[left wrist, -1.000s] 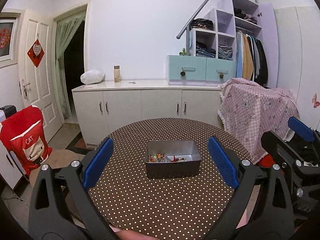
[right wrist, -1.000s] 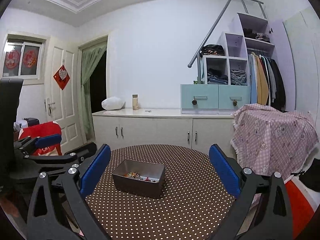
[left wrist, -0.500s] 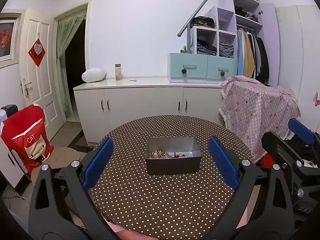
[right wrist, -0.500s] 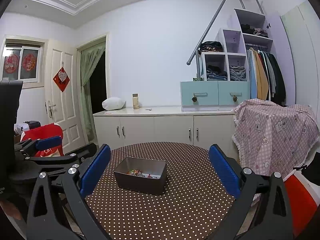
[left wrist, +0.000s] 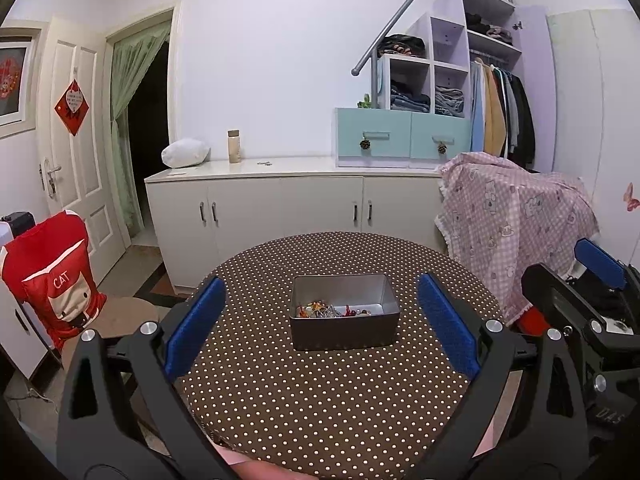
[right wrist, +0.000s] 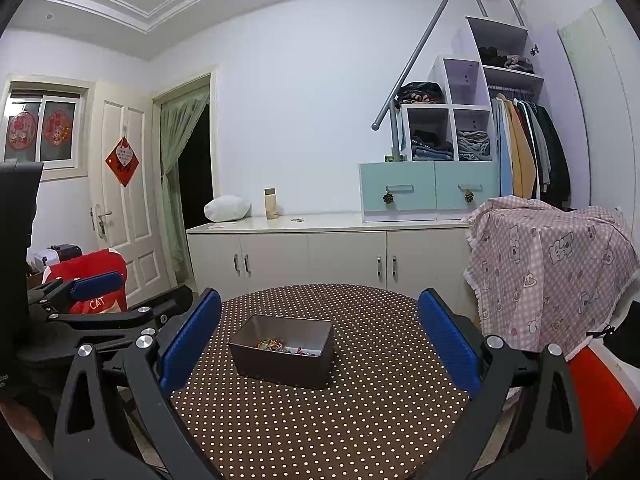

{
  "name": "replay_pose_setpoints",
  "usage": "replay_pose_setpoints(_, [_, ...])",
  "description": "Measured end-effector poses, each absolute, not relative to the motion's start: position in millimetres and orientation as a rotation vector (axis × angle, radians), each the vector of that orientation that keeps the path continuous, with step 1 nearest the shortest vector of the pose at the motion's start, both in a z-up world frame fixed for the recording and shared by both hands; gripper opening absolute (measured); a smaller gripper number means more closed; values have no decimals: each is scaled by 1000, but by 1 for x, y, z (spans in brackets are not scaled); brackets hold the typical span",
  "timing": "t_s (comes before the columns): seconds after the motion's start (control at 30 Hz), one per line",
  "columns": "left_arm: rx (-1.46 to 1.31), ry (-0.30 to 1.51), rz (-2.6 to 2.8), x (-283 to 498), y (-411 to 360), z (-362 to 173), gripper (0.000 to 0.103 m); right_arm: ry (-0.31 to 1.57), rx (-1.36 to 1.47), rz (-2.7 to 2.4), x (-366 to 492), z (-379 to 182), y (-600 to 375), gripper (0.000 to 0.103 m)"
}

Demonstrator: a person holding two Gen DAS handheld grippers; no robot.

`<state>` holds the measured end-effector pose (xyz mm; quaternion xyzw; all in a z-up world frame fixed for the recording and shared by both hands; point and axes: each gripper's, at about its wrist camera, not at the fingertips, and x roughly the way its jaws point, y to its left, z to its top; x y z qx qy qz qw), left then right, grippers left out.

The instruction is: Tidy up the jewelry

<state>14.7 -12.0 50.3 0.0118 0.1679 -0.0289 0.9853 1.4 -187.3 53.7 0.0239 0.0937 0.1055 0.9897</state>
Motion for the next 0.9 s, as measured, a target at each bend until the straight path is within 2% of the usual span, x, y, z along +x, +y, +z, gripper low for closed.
replay_pose_setpoints(0.9, [32, 332, -54, 11, -14, 51, 95, 187, 55, 205, -3, 56, -190, 95])
